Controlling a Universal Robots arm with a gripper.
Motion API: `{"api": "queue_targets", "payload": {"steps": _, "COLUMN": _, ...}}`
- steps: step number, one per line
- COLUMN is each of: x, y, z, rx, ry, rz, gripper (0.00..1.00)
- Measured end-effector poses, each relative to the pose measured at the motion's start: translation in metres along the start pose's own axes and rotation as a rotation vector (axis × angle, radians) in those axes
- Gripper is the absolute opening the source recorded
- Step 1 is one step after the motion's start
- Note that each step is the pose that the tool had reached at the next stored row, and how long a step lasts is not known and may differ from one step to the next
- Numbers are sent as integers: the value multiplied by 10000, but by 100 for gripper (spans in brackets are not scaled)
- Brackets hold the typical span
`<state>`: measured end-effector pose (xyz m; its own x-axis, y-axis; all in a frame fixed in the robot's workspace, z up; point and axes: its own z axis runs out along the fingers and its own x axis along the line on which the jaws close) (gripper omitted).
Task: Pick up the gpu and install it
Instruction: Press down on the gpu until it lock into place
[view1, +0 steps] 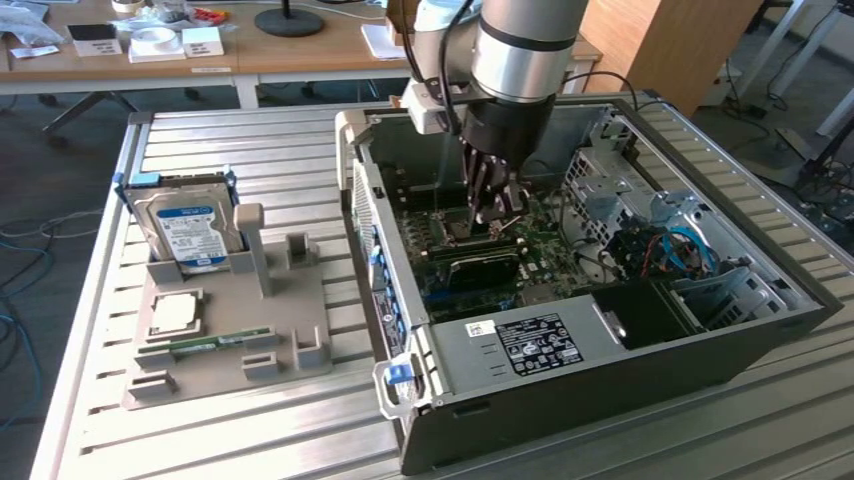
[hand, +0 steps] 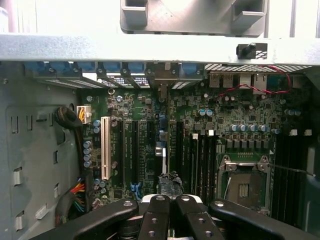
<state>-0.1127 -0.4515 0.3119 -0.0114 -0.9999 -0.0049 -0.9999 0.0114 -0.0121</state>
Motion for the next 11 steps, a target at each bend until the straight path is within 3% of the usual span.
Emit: {"api": "queue_targets", "payload": {"steps": 11, "x": -3, "y": 2, "z": 92, "rx": -1, "ry": -26, "rz": 2, "gripper": 11}}
